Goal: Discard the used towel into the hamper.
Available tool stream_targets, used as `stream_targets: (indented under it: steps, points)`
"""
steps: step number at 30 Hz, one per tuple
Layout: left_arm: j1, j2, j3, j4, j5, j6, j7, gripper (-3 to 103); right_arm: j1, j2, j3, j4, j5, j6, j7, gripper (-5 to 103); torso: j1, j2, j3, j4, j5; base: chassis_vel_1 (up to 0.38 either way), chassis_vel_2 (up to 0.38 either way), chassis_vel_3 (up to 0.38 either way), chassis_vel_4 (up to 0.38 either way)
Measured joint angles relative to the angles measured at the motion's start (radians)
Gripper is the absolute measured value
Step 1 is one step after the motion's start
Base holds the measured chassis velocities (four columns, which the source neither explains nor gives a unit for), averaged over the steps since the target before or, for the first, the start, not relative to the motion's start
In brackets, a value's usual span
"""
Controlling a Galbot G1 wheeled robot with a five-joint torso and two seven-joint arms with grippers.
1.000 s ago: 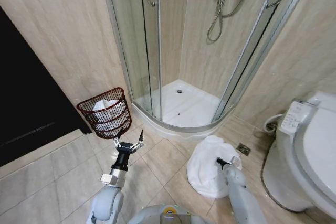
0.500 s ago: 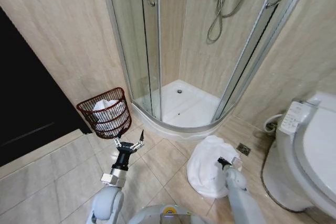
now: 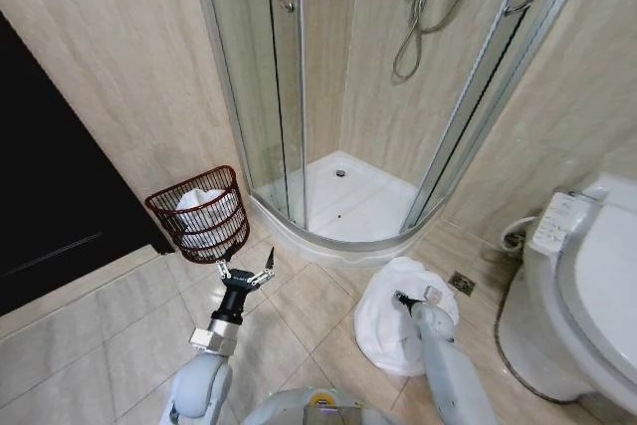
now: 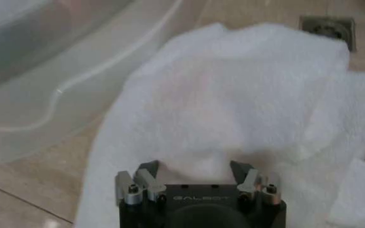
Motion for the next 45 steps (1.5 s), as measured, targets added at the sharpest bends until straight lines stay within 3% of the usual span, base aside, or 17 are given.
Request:
stream_targets:
  steps: [4,5,24,34,35,38,41,43,45]
  points:
    - [-0.001,0.0,-0.001,0.009,0.002,-0.003,0.003,100,0.008,0.0,0.007,-0.027,-0.004,0.001,-0.02,87,0.0,0.0,0.0,0.0001,-0.0004,0.0,0.0,0.0,0.0]
    - [-0.001,0.0,-0.001,0.013,0.003,-0.003,0.006,100,0.012,0.001,0.008,-0.043,-0.012,0.008,-0.033,97,0.0,0.0,0.0,0.0001,0.0,0.0,0.0,0.0,0.0]
    - [-0.011,-0.002,-0.002,0.021,0.007,-0.002,0.01,100,0.081,-0.008,0.014,-0.223,-0.057,0.111,-0.086,100,0.0,0.0,0.0,0.0002,-0.0001,0.0,0.0,0.0,0.0]
    - [-0.016,-0.003,-0.002,0.018,0.009,-0.001,0.008,100,0.082,-0.008,0.018,-0.24,-0.059,0.124,-0.101,102,0.0,0.0,0.0,0.0002,-0.0002,0.0,0.0,0.0,0.0]
    - [-0.015,-0.004,-0.002,0.018,0.01,-0.001,0.007,100,0.083,-0.009,0.019,-0.247,-0.059,0.134,-0.101,93,0.0,0.0,0.0,0.0001,-0.0001,0.0,0.0,0.0,0.0]
    - [-0.016,-0.005,-0.002,0.018,0.011,-0.003,0.006,100,0.083,-0.012,0.02,-0.253,-0.057,0.144,-0.101,88,0.0,0.0,0.0,0.0001,-0.0001,0.0,0.0,0.0,0.0]
    - [-0.017,-0.006,0.0,0.017,0.013,-0.004,0.004,100,0.081,-0.018,0.021,-0.254,-0.052,0.153,-0.102,71,0.0,0.0,0.0,0.0001,-0.0002,0.0,0.0,0.0,0.0]
    - [-0.017,-0.006,0.0,0.017,0.013,-0.004,0.004,100,0.08,-0.019,0.021,-0.254,-0.051,0.154,-0.102,71,0.0,0.0,0.0,0.0001,-0.0002,0.0,0.0,0.0,0.0]
    - [-0.02,-0.006,0.003,0.015,0.017,-0.004,0.004,100,0.076,-0.02,0.022,-0.252,-0.046,0.156,-0.104,61,0.0,0.0,0.0,0.0001,-0.0001,0.0,0.0,0.0,0.0]
